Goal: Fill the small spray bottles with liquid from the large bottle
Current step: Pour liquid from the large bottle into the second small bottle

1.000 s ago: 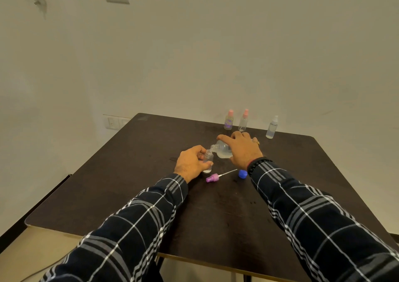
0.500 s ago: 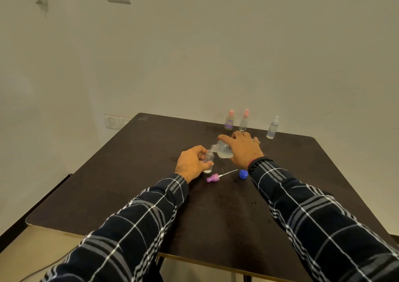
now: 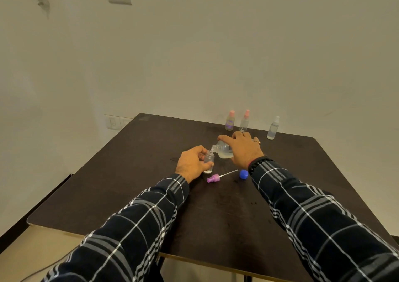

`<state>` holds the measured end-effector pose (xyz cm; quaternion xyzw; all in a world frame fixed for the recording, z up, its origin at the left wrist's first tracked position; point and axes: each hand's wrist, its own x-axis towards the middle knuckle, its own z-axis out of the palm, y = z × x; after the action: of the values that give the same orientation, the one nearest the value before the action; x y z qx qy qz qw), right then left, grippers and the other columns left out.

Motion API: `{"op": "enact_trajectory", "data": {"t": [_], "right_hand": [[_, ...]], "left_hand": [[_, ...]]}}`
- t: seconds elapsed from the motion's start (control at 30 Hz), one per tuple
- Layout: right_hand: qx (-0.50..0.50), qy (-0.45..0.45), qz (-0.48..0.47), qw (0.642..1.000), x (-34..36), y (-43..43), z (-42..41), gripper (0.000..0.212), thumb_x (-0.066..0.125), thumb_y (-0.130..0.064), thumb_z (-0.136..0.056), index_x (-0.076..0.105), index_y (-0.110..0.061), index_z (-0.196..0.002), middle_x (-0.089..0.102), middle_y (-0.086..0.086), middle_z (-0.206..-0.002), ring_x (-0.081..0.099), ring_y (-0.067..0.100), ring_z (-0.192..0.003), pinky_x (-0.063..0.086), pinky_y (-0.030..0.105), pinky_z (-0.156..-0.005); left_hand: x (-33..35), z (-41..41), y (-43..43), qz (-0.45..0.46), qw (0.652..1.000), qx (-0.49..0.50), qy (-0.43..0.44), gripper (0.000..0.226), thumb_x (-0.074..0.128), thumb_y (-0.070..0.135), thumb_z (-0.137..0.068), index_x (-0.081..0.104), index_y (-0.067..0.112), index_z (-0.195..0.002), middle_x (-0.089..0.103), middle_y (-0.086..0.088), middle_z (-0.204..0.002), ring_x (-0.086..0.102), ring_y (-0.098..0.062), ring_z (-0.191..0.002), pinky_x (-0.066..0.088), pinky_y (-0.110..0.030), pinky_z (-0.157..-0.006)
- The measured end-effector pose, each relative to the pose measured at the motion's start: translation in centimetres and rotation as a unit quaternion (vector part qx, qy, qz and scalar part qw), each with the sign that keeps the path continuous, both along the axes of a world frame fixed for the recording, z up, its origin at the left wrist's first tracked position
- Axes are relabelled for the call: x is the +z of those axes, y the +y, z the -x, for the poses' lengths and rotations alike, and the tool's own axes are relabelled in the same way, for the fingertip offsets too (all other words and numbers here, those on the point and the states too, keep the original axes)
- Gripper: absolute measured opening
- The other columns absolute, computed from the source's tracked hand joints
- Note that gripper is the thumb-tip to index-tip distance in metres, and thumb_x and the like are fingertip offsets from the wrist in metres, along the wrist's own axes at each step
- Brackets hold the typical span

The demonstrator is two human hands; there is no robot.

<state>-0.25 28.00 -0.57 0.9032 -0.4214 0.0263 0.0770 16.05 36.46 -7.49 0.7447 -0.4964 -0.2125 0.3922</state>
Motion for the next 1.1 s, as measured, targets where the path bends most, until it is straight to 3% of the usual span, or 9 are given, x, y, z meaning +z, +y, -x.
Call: {"op": "enact_trajectory", "data": {"t": [0.6, 1.1], "right_hand": [[-0.008, -0.030, -0.031, 0.999, -0.66, 0.00, 0.25, 0.076, 0.070, -0.021, -0.088, 0.030, -0.045, -0.147, 0.044, 0.006, -0.136, 0.041, 0.032, -0.129, 0.037, 0.062, -0.107], [-0.003, -0.009, 0.005, 1.000, -0.39, -0.16, -0.03, 0.078, 0.072, -0.022, -0.088, 0.028, -0.045, -0.148, 0.044, 0.006, -0.135, 0.040, 0.032, -0.130, 0.035, 0.063, -0.108]], "left_hand": [[-0.03, 0.04, 0.03, 0.000, 1.000, -0.003, 0.000, 0.041, 0.083, 0.028, -0.082, 0.064, 0.024, -0.117, 0.069, 0.006, -0.102, 0.066, -0.010, -0.096, 0.056, -0.034, -0.094], [-0.06, 0.08, 0.07, 0.009, 1.000, 0.000, -0.008, 0.041, 0.083, 0.029, -0.082, 0.064, 0.022, -0.118, 0.068, 0.006, -0.100, 0.065, -0.011, -0.095, 0.057, -0.034, -0.094]]}}
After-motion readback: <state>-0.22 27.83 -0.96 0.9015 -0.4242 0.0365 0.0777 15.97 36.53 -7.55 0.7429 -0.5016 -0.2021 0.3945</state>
